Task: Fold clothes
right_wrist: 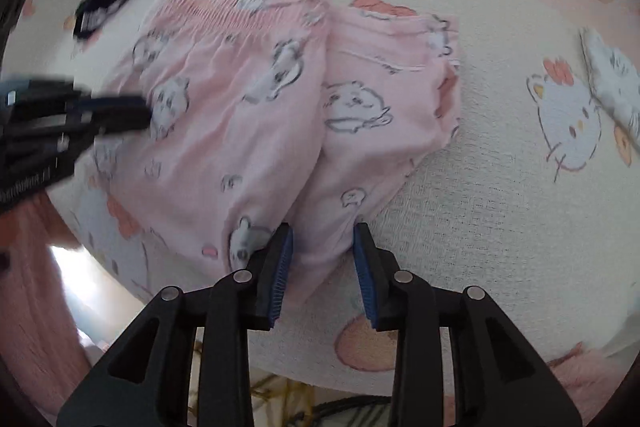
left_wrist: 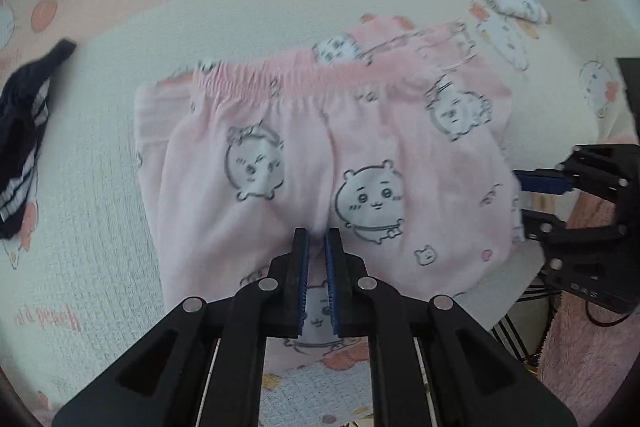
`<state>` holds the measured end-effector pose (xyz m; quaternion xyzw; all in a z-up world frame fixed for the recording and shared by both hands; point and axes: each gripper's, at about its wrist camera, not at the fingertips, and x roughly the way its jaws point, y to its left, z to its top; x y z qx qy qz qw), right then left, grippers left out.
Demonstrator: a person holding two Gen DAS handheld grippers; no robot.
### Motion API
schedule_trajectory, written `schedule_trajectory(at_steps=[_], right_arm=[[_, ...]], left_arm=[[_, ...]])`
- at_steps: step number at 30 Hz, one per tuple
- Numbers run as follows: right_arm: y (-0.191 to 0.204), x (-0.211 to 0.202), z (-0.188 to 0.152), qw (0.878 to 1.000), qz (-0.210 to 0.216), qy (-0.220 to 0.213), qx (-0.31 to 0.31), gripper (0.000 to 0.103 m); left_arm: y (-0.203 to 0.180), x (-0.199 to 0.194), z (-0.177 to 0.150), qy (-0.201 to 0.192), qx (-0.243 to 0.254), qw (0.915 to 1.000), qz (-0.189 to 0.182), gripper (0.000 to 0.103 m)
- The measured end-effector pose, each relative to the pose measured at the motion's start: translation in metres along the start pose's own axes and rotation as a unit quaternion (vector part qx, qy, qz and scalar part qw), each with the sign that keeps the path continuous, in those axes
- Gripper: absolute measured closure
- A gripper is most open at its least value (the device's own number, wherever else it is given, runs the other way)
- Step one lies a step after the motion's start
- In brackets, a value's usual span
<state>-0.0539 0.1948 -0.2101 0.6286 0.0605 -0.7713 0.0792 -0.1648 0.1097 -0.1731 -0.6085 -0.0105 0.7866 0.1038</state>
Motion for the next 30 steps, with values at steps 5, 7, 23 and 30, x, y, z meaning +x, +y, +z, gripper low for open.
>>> schedule_trajectory(at_steps=[5,7,23,30], right_arm=[[-0.021,-0.002,-0.02,0.998,0.005,0.069,-0.004,0.07],[-0.03,-0.006,-0.027,0.996,-0.001,0.087,-0.002,0.07],[-0.026,-0.006,-0.001,0.995,-0.083,0.06,0.022,0.057],[0.04,-0.037,0.033,0.999,0.013,-0.041,-0.02,0.058]], left_arm=[[0.018,-0.004,-0.003,-0.003,-0.045,0.998,-0.044,0.093],[0.011,-0.008,-0.005,-0.013,-0.041,0.9986,-0.031,0.093],[0.061,-0.055,-0.022,0.007,-0.034,0.9991,0.023,0.09],[0.042,-0.035,-0.007,0.035,0.036,0.9985,-0.02,0.089]])
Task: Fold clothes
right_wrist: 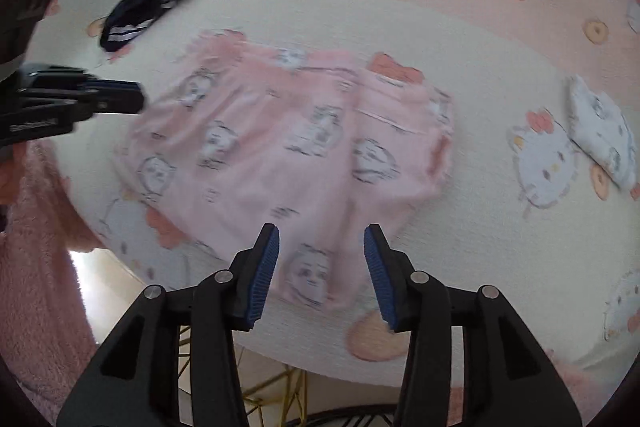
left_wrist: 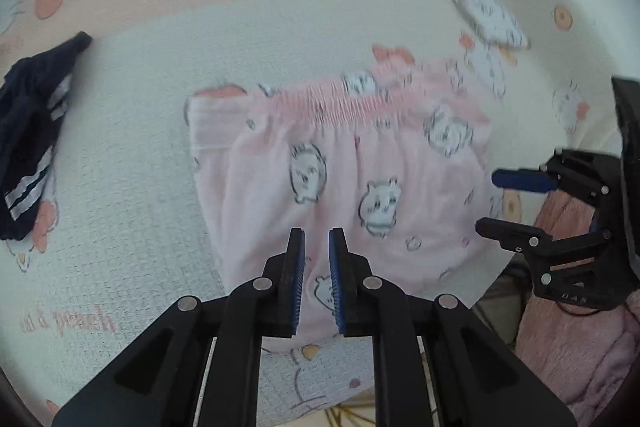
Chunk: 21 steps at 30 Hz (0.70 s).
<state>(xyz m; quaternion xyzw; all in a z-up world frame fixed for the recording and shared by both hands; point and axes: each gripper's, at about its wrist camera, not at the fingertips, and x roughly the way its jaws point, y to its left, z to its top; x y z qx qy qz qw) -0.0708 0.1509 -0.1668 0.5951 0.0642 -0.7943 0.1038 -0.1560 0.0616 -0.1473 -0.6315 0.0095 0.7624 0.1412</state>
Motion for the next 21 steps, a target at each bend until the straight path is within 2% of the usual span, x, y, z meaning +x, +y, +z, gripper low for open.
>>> schedule_trajectory(at_steps=[2,3,5,7,8,11,13,14,15,17,20,21], right_arm=[[0.014,0.025,-0.004,0.998,-0.023,0.038,-0.034,0.06],[0.018,0.039,-0.002,0.996,-0.04,0.059,-0.049,0.06],[0.007,0.038,-0.003,0.996,-0.045,0.067,-0.047,0.059],[-0.012,0.029,-0.007,0.996,-0.05,0.069,-0.026,0.055],[-0.018,0.024,-0.007,0.996,-0.055,0.067,-0.018,0.054],[-0.019,0.005,0.001,0.997,-0.069,0.042,-0.004,0.054],[-0.006,-0.008,0.009,0.998,-0.056,0.01,0.002,0.054],[0.001,-0.011,0.013,0.999,-0.043,-0.003,0.004,0.054],[0.008,-0.012,0.016,1.0,-0.028,-0.013,0.005,0.054],[0.019,0.0,0.019,1.0,-0.03,0.007,-0.007,0.054],[0.004,0.023,-0.016,0.992,-0.106,0.059,-0.032,0.054],[-0.004,0.018,-0.021,0.994,-0.096,0.057,-0.017,0.054]], left_arm=[[0.0,0.016,-0.01,0.048,0.03,0.9978,0.035,0.089],[0.005,0.015,-0.015,0.051,0.038,0.9973,0.036,0.089],[0.025,0.006,-0.023,0.058,0.019,0.9975,0.037,0.089],[0.045,0.001,-0.028,0.067,-0.004,0.994,0.086,0.084],[0.053,-0.002,-0.031,0.071,-0.017,0.9937,0.085,0.084],[0.049,-0.016,-0.036,0.049,-0.03,0.9983,-0.008,0.084],[0.033,-0.019,-0.036,0.037,-0.011,0.9986,-0.035,0.084],[0.026,-0.017,-0.037,0.04,0.001,0.9986,-0.036,0.083],[0.023,-0.008,-0.04,0.059,0.013,0.998,-0.017,0.083],[0.027,0.008,-0.046,0.101,0.025,0.9942,0.027,0.081],[0.043,-0.002,-0.054,0.109,0.023,0.9918,0.062,0.081],[0.05,-0.008,-0.056,0.105,0.025,0.99,0.091,0.081]])
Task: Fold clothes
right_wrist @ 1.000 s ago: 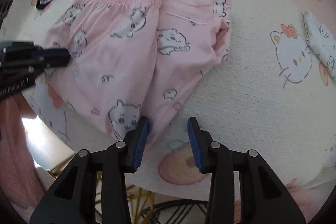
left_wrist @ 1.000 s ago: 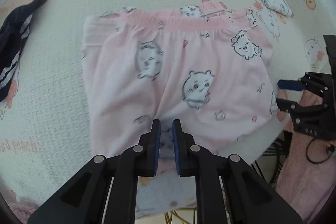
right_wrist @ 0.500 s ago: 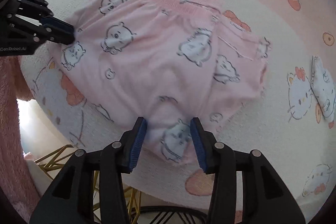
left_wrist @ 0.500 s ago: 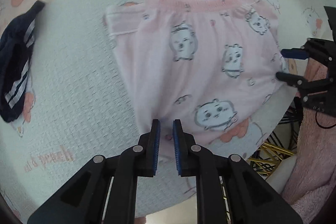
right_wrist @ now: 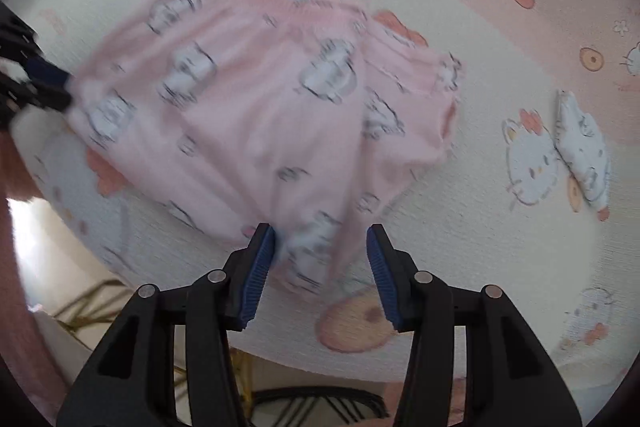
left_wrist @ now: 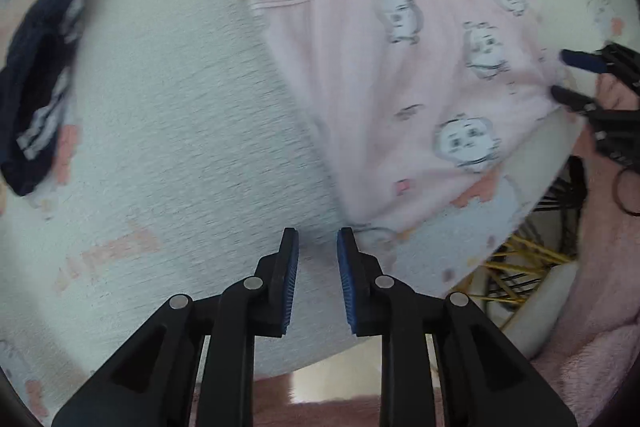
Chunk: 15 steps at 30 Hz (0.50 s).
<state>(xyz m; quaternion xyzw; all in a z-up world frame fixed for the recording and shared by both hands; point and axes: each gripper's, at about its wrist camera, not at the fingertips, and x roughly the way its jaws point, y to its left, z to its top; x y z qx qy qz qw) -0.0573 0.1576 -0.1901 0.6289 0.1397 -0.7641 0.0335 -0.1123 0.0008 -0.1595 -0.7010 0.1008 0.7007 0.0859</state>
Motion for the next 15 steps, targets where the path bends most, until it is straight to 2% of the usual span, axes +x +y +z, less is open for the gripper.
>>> schedule_trajectory(at_steps=[1,4,7,9,10,12,13,15], right_arm=[[-0.01,-0.006,-0.004,0.999,0.024,-0.005,0.024,0.054],[-0.028,-0.029,-0.005,0.996,0.047,-0.027,0.064,0.054],[-0.032,-0.043,0.018,0.991,0.078,-0.065,0.086,0.054],[-0.032,-0.044,0.041,0.987,0.085,-0.089,0.099,0.054],[-0.028,-0.042,0.055,0.986,0.085,-0.099,0.1,0.054],[-0.017,-0.019,0.078,0.989,0.082,-0.093,0.081,0.054],[-0.012,-0.006,0.084,0.993,0.07,-0.071,0.065,0.054],[-0.024,0.01,0.081,0.996,0.058,-0.046,0.054,0.056]], left_arm=[[0.009,-0.005,-0.003,-0.007,-0.007,0.9999,0.006,0.08],[0.02,-0.029,0.006,-0.071,-0.036,0.9954,-0.054,0.08],[-0.001,-0.046,0.036,-0.144,-0.02,0.9839,-0.104,0.08],[-0.017,-0.043,0.064,-0.169,-0.001,0.9768,-0.132,0.076],[-0.022,-0.036,0.081,-0.165,0.009,0.9766,-0.137,0.076],[-0.023,-0.016,0.103,-0.126,0.019,0.9835,-0.128,0.075],[-0.026,-0.004,0.109,-0.1,0.029,0.9877,-0.117,0.075],[-0.022,-0.001,0.102,-0.09,0.063,0.9882,-0.107,0.075]])
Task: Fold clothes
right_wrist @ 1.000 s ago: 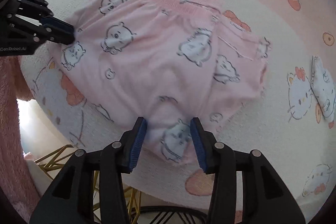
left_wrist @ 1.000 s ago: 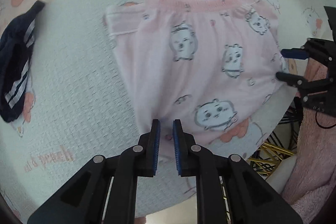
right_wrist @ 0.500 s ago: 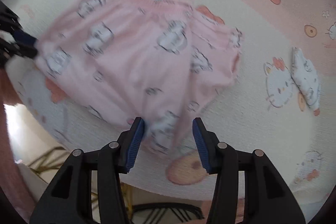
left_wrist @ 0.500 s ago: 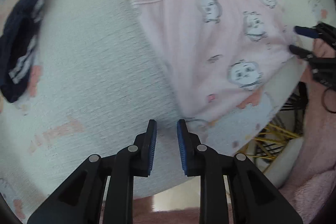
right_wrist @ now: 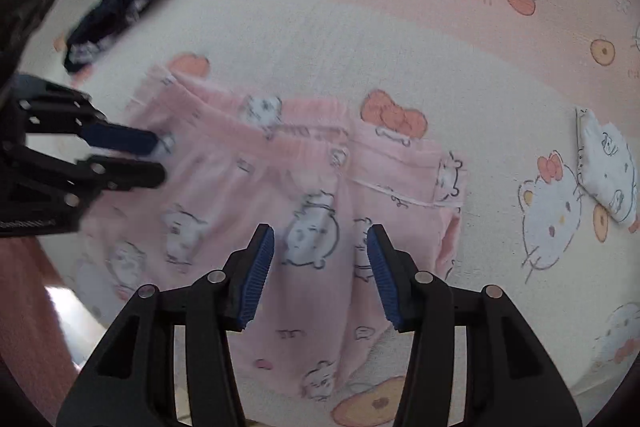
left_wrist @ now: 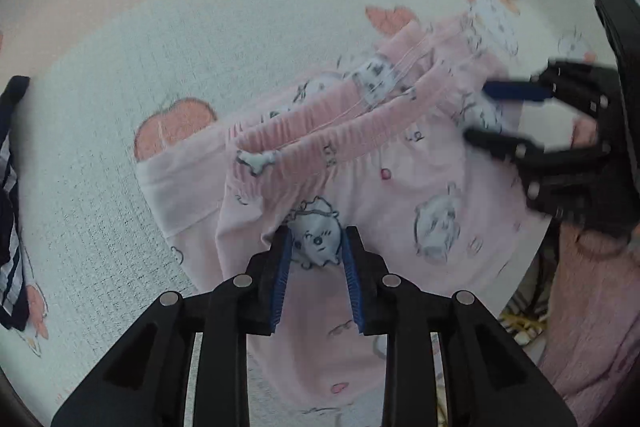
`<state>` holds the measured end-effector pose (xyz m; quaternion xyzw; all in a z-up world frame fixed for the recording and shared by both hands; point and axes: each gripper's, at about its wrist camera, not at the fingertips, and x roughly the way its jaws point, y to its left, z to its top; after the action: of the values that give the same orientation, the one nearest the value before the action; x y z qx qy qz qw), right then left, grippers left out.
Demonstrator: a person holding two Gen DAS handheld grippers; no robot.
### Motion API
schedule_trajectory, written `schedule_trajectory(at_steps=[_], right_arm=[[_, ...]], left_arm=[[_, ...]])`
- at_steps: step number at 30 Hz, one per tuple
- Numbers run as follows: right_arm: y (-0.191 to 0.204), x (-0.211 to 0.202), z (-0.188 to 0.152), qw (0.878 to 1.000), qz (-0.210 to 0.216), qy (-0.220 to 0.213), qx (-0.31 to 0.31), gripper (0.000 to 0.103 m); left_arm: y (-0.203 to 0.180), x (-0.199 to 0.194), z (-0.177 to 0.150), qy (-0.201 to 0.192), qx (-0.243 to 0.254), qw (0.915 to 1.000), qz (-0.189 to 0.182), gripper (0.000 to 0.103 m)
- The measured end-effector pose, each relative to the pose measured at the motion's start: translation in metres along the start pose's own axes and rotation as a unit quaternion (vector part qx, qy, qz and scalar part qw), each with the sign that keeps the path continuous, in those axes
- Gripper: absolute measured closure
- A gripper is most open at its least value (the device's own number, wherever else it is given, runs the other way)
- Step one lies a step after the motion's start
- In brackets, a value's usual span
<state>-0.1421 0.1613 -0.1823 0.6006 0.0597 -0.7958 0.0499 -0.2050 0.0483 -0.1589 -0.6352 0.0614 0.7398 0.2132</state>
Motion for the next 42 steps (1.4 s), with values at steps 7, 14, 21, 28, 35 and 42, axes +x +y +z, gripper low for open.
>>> schedule_trajectory(at_steps=[7,14,21,28,35,42], right_arm=[[-0.035,-0.01,0.002,0.999,0.01,-0.003,0.032,0.052],[0.035,0.002,0.025,0.998,0.016,-0.034,-0.045,0.052],[-0.045,-0.016,-0.017,0.996,0.041,-0.017,0.074,0.05],[-0.007,-0.026,-0.039,0.997,0.044,0.004,0.063,0.049],[-0.029,-0.022,-0.072,0.996,0.029,0.021,0.086,0.047],[-0.01,-0.02,-0.012,0.999,0.022,-0.009,0.022,0.047]], left_arm=[[0.035,-0.042,-0.01,-0.03,-0.026,0.9986,0.035,0.068],[0.0,-0.002,0.018,-0.018,-0.005,0.9983,0.056,0.067],[0.016,-0.032,0.002,-0.065,-0.098,0.9928,0.019,0.063],[-0.062,0.009,0.023,-0.045,-0.056,0.9974,0.013,0.063],[-0.002,-0.028,0.023,-0.123,-0.2,0.972,0.0,0.063],[-0.027,-0.012,0.023,-0.073,-0.103,0.9916,0.029,0.063]])
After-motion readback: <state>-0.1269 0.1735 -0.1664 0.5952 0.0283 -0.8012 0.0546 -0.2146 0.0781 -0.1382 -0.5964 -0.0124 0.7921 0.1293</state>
